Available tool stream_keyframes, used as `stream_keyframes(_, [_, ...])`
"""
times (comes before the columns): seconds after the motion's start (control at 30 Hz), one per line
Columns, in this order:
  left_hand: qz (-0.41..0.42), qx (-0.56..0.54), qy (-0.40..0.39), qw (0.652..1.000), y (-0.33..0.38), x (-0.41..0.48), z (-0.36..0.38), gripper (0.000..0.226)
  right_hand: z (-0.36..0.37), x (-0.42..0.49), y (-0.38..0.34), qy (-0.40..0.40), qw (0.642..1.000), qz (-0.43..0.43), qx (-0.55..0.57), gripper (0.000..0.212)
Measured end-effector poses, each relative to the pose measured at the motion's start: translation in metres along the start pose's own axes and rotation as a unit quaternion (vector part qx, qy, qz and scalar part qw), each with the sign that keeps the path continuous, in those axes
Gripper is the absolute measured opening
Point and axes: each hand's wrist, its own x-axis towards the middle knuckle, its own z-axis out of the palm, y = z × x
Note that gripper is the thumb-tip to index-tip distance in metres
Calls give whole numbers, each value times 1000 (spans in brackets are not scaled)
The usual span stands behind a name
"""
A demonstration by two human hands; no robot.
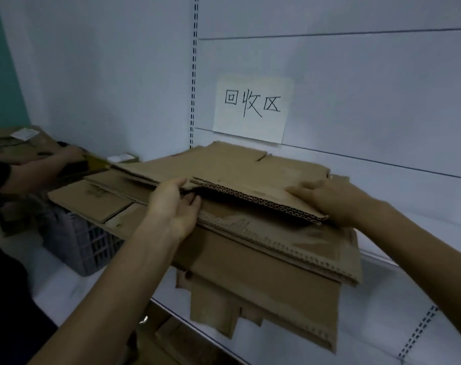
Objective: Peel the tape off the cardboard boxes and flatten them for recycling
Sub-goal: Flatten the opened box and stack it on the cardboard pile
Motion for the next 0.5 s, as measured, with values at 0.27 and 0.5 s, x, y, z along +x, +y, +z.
stream_keyframes(0.27, [144, 60, -33, 987, -10, -44, -12, 27, 8, -73, -6, 299, 897, 71, 318, 40])
stream_keyframes(0.5, [282, 203, -106, 932, -82, -100, -52, 51, 27, -175, -108, 451, 654, 85, 602, 18])
